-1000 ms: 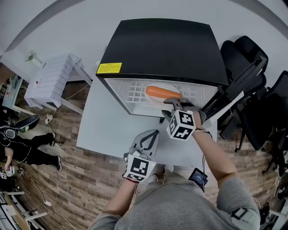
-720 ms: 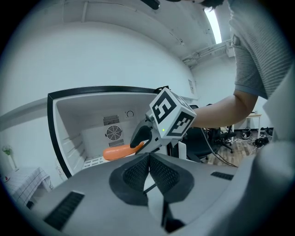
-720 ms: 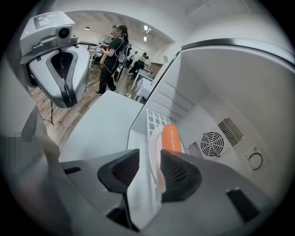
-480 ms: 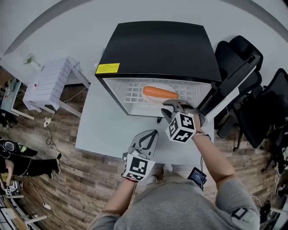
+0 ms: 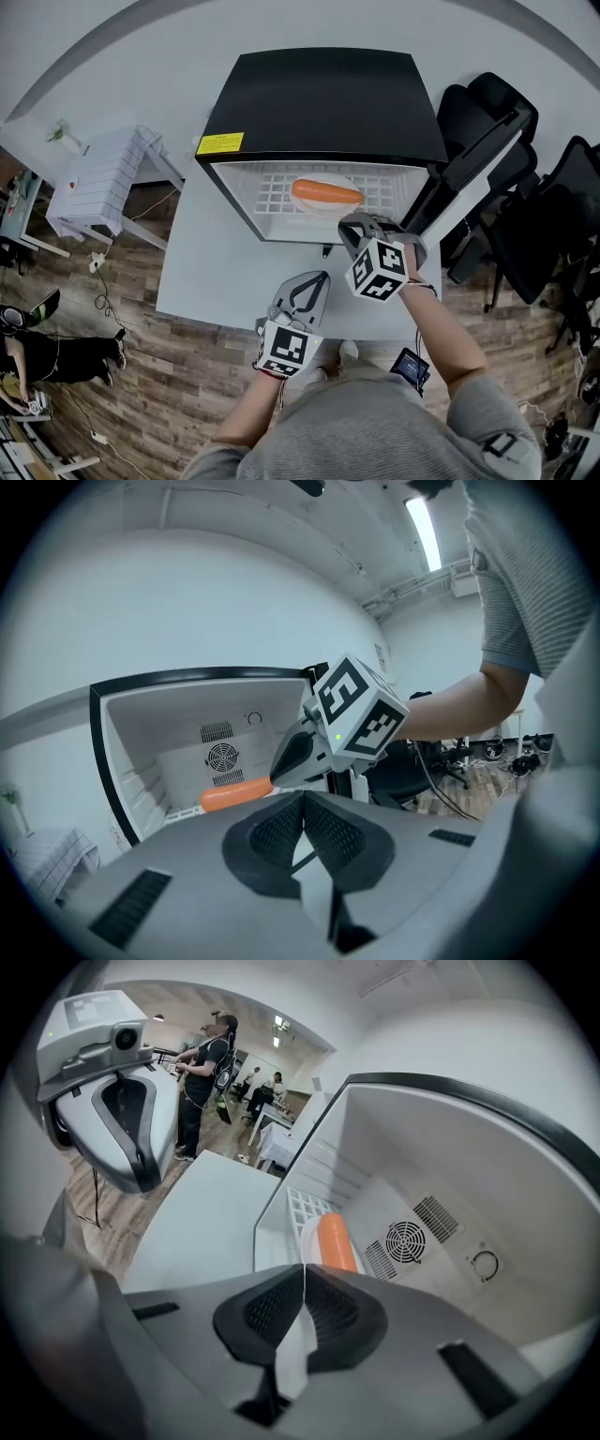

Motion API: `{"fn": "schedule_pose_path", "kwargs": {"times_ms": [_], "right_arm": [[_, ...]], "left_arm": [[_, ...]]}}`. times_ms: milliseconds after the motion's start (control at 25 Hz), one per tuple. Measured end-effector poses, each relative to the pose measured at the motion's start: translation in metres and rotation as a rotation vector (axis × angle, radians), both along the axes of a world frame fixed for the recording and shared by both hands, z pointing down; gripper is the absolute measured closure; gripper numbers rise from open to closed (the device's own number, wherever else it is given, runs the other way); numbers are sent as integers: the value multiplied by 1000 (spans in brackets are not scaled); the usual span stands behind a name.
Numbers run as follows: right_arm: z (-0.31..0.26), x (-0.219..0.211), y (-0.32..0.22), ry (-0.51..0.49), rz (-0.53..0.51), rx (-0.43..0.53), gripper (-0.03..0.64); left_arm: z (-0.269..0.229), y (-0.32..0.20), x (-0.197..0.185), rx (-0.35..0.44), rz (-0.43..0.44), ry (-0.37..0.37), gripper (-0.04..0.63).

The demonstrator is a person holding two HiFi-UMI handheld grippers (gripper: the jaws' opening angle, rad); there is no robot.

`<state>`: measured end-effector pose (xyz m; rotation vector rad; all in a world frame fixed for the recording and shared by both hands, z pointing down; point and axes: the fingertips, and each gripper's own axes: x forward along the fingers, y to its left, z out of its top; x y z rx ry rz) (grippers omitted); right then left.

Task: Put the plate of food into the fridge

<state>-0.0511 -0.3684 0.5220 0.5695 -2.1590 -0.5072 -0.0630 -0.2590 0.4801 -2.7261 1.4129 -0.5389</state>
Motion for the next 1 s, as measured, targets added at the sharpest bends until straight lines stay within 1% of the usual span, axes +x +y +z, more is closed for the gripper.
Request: {"fn": "schedule_pose_path", "kwargs": {"times_ms": [240,480,720,880,1000], "right_arm": [[-5,7,7,-50,36,-15,604],[-9,14,15,-121,74,-64,604],[-18,19,29,-280,113,-169,604],[-28,16,44,-417,93,-223,604],[-35,18,57,-512,71,-246,604]], "left_arm": [[-1,5,4,1,10,-2,584],[-1,8,5,3,14,1,584],[-3,10,7,7,15,4,584],[-3,12,4,5,8,11,584],[-6,14,5,10,8,30,584]]}}
